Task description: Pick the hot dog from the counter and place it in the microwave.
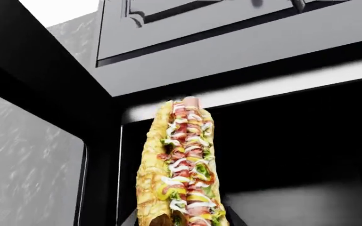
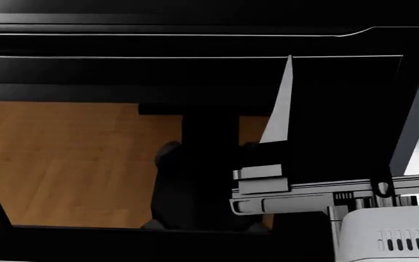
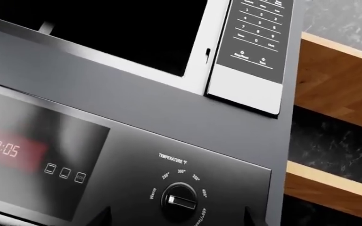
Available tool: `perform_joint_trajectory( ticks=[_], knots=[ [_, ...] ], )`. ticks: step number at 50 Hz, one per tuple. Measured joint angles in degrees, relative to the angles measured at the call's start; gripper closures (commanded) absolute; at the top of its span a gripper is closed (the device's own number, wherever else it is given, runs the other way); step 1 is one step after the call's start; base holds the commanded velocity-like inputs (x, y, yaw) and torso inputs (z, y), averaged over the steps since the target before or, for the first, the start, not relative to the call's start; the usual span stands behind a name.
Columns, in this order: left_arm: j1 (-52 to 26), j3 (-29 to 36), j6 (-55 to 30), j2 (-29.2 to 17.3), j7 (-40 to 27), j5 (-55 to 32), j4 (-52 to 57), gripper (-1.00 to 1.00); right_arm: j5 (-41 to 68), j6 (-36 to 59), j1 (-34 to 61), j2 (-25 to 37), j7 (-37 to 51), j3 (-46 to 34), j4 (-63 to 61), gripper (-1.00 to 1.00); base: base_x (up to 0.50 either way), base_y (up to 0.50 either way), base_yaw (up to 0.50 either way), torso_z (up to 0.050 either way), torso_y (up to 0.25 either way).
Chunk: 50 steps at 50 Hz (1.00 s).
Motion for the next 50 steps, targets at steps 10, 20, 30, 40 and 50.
perform_joint_trajectory(
  ticks=[10, 20, 30, 40, 50],
  knots=[
    [-1.70, -4.75, 0.82, 7.59, 1.98, 8.34, -13.03, 1.00, 0.95, 0.92, 0.87, 0.77, -0.02, 1.06, -1.27, -1.00, 0.00, 0.00, 0.00, 0.000, 0.000],
    [-2.33, -6.19, 0.72, 10.42, 1.28, 9.47, -22.77, 1.00, 1.79, 1.92, 1.24, 1.07, 0.16, 1.94, -2.29, -1.00, 0.00, 0.00, 0.00, 0.000, 0.000],
    [-2.50, -4.60, 0.94, 11.45, -0.26, 9.31, -28.55, 1.00, 1.97, 2.71, 1.17, 1.52, -0.09, 2.43, -3.08, -1.00, 0.00, 0.00, 0.00, 0.000, 0.000],
    [-2.58, -0.39, 0.73, 11.90, -0.94, 6.76, -29.03, 1.00, 1.72, 3.49, 0.85, 1.90, 0.01, 2.90, -3.58, -1.00, 0.00, 0.00, 0.00, 0.000, 0.001],
    [-2.65, 4.54, 0.72, 12.09, -1.06, 2.58, -27.66, 1.00, 1.50, 3.10, -0.07, 2.06, 0.46, 3.61, -3.49, -1.00, 0.00, -0.02, 0.00, 0.000, 0.000]
  ],
)
